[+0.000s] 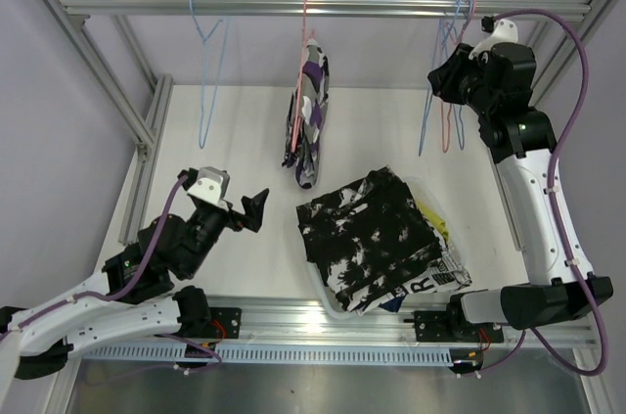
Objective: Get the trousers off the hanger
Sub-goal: Place the hanger at the clothesline.
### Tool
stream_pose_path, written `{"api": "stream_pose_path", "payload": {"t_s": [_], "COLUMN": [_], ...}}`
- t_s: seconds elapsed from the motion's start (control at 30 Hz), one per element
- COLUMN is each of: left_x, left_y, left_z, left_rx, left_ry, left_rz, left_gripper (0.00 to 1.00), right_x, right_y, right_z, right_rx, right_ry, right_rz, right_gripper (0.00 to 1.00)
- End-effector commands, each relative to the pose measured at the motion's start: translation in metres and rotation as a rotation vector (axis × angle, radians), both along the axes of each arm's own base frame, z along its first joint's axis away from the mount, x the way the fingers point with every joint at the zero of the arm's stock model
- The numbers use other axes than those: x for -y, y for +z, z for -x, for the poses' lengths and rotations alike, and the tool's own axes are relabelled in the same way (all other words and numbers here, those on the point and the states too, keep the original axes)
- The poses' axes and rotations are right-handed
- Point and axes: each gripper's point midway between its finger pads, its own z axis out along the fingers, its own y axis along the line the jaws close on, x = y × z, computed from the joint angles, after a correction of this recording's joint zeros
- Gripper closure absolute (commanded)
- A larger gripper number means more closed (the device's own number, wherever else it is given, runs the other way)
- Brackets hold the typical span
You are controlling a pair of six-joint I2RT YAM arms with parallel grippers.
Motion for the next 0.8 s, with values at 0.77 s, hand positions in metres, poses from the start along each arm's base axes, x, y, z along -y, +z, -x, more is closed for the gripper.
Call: {"api": "stream_pose_path", "payload": {"t_s": [0.77], "left_x": [0.006], "left_y": [-0.004], "left_z": [-0.003], "left_rx": [-0.015], "left_ry": [-0.005], "left_rz": [-0.014], "left_gripper": [0.01], "right_x": [-0.004], "right_y": [-0.004], "right_z": [0.014], "right_rx": [0.029], "right_ry": [0.031], "right_rz": [-0.019], "right_gripper": [0.42]}}
